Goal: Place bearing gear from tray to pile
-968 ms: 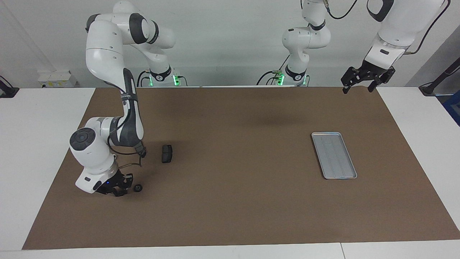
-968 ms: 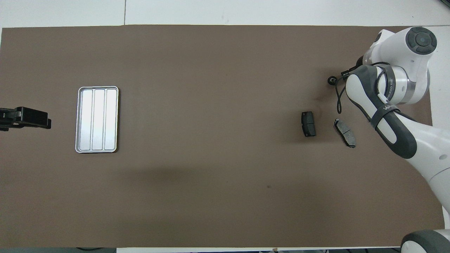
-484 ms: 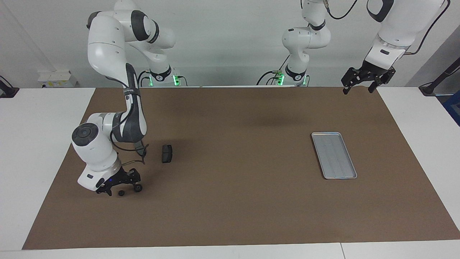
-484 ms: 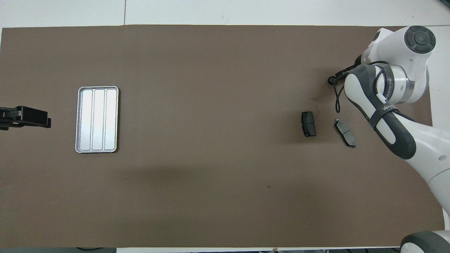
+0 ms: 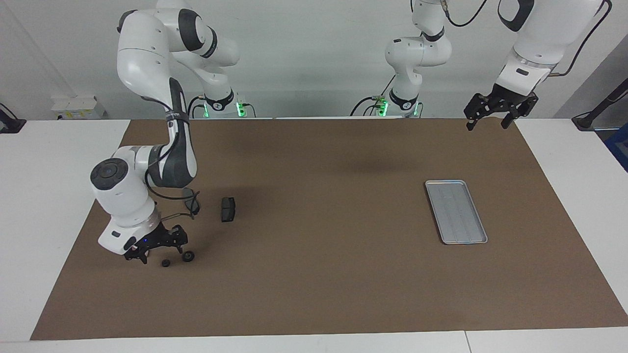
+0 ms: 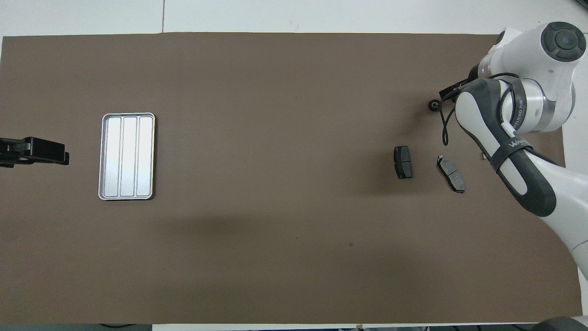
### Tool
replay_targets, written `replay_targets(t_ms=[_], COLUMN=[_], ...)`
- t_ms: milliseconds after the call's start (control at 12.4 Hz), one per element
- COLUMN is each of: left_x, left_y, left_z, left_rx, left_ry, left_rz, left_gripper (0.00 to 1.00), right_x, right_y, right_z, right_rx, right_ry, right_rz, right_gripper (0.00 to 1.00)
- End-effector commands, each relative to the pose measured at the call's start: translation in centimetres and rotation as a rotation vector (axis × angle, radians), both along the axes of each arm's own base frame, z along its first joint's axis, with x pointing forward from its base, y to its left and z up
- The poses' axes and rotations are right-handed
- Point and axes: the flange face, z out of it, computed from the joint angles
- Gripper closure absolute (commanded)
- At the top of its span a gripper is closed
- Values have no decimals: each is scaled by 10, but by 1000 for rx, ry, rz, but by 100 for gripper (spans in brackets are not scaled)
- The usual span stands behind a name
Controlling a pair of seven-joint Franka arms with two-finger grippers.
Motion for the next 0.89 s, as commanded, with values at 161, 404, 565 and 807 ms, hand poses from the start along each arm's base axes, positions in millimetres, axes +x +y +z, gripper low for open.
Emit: replay_targets(t_ms=[161,404,565,807], left_x=[-6,-5,-5,-4], left_y=[-1,1,1,-1], left_z=[1,1,1,2], left_rx=[3,1,1,2], left_ry=[-49,-54,-57,-66], left_rz=[-14,-11,-12,-15], left_gripper=[0,0,0,0], right_x=[-15,-50,-78,-129], right_y=[6,9,26,29], right_z=[30,76,125,200], right_rx=[1,-5,7,1], right_ry=[15,-9,46,117], right_rz=[-10,-14,-37,-110], right_gripper=[0,0,0,0])
